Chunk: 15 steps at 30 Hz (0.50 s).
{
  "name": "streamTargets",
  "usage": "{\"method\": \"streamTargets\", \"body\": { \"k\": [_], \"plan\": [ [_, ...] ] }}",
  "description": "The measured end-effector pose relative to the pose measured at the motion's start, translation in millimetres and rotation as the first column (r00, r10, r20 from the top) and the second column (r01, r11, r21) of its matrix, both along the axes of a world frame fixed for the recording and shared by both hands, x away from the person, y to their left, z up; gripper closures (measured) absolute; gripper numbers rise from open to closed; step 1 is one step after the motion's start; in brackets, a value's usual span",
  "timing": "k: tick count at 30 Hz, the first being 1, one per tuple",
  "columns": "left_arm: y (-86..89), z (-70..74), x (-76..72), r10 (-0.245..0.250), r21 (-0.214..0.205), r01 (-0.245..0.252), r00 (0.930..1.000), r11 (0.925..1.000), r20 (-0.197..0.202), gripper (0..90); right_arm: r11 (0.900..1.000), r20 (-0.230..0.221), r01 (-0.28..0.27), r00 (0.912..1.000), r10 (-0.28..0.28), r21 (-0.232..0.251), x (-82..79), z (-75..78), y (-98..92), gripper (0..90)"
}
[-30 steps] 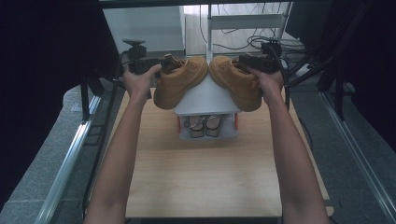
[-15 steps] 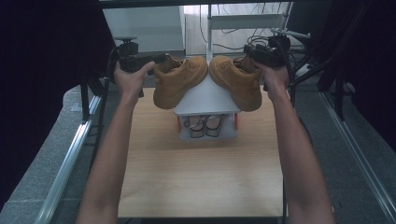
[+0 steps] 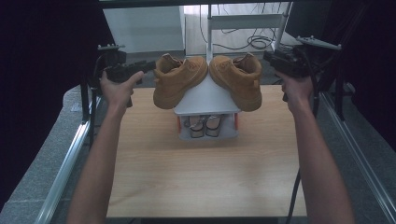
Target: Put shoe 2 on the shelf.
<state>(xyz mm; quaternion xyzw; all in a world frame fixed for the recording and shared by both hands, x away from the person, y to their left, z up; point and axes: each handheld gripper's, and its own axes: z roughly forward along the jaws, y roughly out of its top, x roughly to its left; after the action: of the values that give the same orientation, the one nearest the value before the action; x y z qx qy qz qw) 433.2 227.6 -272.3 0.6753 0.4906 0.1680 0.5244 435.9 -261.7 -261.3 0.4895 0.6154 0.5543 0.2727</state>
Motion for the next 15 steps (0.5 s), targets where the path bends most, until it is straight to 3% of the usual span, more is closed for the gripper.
{"method": "streamTargets", "body": {
  "k": [4,9,12,15],
  "plan": [
    [9.2,-8.1,-9.2,-0.017,-0.003,0.017,0.9999,0.9999,-0.004,65.4,0.9998,0.012,0.021,0.9997,-0.021,-0.003,-13.4,-9.1,-16.7,64.4],
    [16.2,-20.2,-13.3,0.007,0.005,-0.007,0.9996,1.0000,-0.027,82.1,0.9998,-0.013,0.015,0.9998,-0.015,-0.011,-20.7,-26.6,-29.6,82.5],
    [19.4,-30.2,-11.4,0.017,-0.013,-0.017,0.9989,0.9998,-0.045,86.6,0.9999,-0.044,-0.004,0.9990,0.003,-0.013,-18.9,-41.1,-32.4,89.0],
    [22.6,-41.7,-7.5,0.028,-0.029,-0.029,0.9977,0.9991,-0.062,88.6,0.9997,-0.075,-0.021,0.9970,0.021,-0.007,-15.1,-56.5,-31.3,89.4]
  ]
}}
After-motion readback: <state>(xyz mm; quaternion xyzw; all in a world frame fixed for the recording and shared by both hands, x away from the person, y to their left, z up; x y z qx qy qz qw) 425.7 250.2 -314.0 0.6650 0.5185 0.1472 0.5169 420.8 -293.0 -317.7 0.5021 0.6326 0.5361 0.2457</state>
